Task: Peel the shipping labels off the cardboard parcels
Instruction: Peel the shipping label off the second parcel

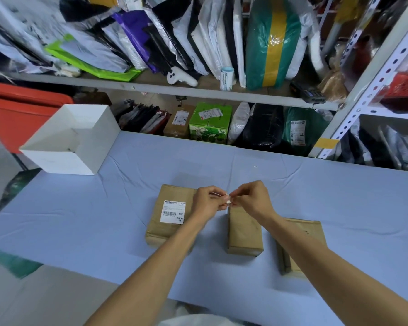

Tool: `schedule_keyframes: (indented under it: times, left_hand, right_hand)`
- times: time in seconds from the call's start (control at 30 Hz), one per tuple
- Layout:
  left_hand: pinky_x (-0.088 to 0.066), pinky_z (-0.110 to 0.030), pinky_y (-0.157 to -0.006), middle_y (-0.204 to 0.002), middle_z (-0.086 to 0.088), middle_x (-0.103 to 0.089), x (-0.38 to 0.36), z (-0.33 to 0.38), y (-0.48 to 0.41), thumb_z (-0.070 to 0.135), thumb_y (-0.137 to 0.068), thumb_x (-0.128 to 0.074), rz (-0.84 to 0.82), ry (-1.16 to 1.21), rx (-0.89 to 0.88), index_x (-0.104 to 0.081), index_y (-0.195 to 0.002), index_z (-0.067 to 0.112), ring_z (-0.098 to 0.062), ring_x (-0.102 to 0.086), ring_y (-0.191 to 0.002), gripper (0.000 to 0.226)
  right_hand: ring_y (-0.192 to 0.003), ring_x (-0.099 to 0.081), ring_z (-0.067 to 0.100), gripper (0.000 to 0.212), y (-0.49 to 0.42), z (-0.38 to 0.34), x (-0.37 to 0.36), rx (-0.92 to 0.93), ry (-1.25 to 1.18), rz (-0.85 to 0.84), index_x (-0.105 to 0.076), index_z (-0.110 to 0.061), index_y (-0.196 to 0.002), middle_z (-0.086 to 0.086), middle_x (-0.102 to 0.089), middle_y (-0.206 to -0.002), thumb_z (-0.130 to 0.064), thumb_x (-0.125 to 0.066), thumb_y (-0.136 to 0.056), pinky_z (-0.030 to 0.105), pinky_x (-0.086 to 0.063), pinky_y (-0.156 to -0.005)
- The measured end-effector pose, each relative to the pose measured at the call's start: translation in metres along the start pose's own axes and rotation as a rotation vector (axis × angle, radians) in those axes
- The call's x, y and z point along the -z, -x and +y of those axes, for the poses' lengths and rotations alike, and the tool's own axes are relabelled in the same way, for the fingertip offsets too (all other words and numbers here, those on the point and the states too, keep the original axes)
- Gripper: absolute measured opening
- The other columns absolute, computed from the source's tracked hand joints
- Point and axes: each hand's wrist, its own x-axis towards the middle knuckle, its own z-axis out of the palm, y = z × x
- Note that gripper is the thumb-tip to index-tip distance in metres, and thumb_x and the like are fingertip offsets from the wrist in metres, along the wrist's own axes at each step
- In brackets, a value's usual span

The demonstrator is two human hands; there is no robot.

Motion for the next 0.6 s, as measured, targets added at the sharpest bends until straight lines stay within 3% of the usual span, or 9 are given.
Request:
schedule_keyframes:
  times: [0.13,0.27,0.43,0.53,0.6]
  left_hand:
    - [-0.059,-0.026,-0.07,-0.076,-0.011,-0.07,0.026,0.008,-0.005,-0.001,-0.076,-0.075,0.04,-0.018,0.011,-0.07,-0.076,0.004,-0.021,-0.07,-0.07,0.007]
    - [-0.06,-0.031,-0.072,-0.075,-0.013,-0.07,0.059,0.013,-0.006,-0.002,-0.074,-0.071,0.088,-0.041,0.077,-0.069,-0.071,0.007,-0.022,-0.069,-0.068,0.01]
    - [-0.06,-0.035,-0.081,-0.078,-0.013,-0.07,0.099,0.024,-0.003,0.001,-0.074,-0.074,0.127,-0.006,0.077,-0.068,-0.079,0.005,-0.024,-0.07,-0.07,0.009]
    - [-0.058,-0.032,-0.075,-0.074,-0.009,-0.07,0.119,0.029,0.004,0.007,-0.068,-0.083,0.179,-0.014,0.064,-0.07,-0.08,0.006,-0.02,-0.067,-0.065,0.018]
    - [-0.057,-0.031,-0.074,-0.072,-0.01,-0.067,0.13,0.031,0.01,0.006,-0.069,-0.083,0.21,0.026,0.069,-0.07,-0.08,0.004,-0.02,-0.064,-0.064,0.017]
  right_hand:
    - [-0.062,-0.069,0.016,0.006,-0.008,-0.02,-0.027,-0.015,0.139,0.033,-0.076,-0.002,-0.07,0.01,-0.071,-0.064,0.001,-0.07,-0.069,0.024,-0.056,-0.057]
    - [-0.065,-0.064,0.008,0.006,-0.015,-0.039,-0.054,-0.009,0.219,-0.016,-0.077,-0.004,-0.07,0.008,-0.072,-0.068,-0.002,-0.072,-0.067,0.014,-0.047,-0.054]
    - [-0.071,-0.069,0.019,0.011,-0.02,-0.061,-0.078,0.048,0.095,-0.183,-0.074,-0.008,-0.071,0.006,-0.071,-0.07,-0.014,-0.066,-0.068,0.034,-0.059,-0.066]
    - [-0.075,-0.069,0.023,0.015,-0.025,-0.072,-0.079,-0.041,-0.127,-0.392,-0.073,0.002,-0.082,0.014,-0.072,-0.079,-0.001,-0.059,-0.079,0.028,-0.057,-0.065]
    - [-0.074,-0.069,0.023,0.014,-0.029,-0.079,-0.085,0.021,-0.108,-0.456,-0.074,0.001,-0.082,0.016,-0.072,-0.079,0.008,-0.062,-0.079,0.03,-0.058,-0.069]
